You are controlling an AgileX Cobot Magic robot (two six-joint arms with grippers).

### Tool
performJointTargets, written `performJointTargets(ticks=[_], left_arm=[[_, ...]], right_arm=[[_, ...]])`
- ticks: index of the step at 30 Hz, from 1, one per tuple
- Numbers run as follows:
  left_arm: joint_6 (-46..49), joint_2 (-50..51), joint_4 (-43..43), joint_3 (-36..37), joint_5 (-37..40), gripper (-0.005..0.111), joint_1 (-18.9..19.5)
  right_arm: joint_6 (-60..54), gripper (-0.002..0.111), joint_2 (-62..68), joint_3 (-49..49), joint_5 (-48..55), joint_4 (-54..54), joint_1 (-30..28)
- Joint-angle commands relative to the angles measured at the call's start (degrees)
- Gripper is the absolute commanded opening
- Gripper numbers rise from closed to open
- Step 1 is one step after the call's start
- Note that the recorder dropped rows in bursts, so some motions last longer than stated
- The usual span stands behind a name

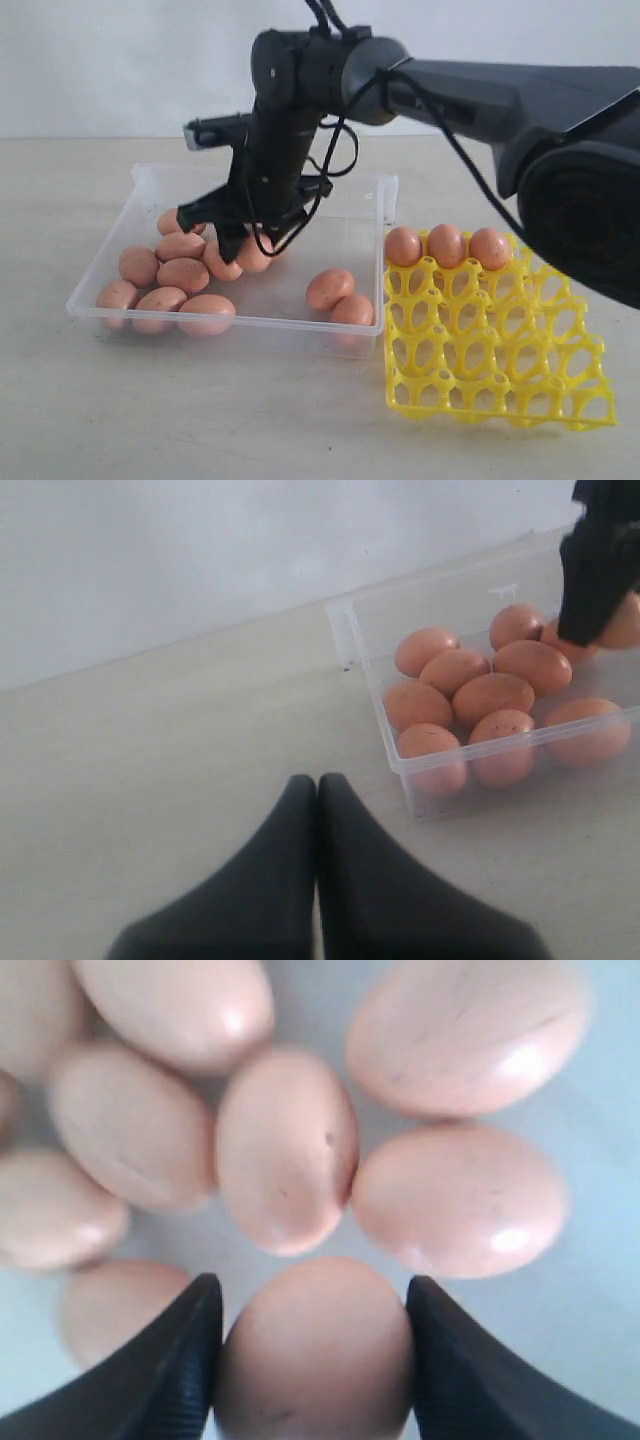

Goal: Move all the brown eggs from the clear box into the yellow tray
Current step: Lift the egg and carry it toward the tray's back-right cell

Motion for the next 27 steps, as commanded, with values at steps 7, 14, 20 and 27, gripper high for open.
performJointTargets(ticks=[7, 14, 20, 27], left_arm=[[0.02, -0.11, -0.45, -0.05, -0.42, -0.004, -0.19], [0.02, -0.11, -0.45, -0.05, -0.42, -0.004, -0.19], [0.02, -0.11, -0.45, -0.05, -0.42, -0.004, -0.19], [0.02, -0.11, -0.45, -0.05, -0.42, -0.004, -0.19]], right_arm=[[14.56, 0.000, -14.33, 3.55, -19.29, -25.11, 9.19], [58.08, 0.000, -27.17, 28.99, -39.28, -68.21, 17.20], [99.59, 0.000, -40.48, 48.82, -51.42, -100.16, 16.49], [109.35, 0.000, -50.83, 51.75, -86.68, -107.57, -1.06]])
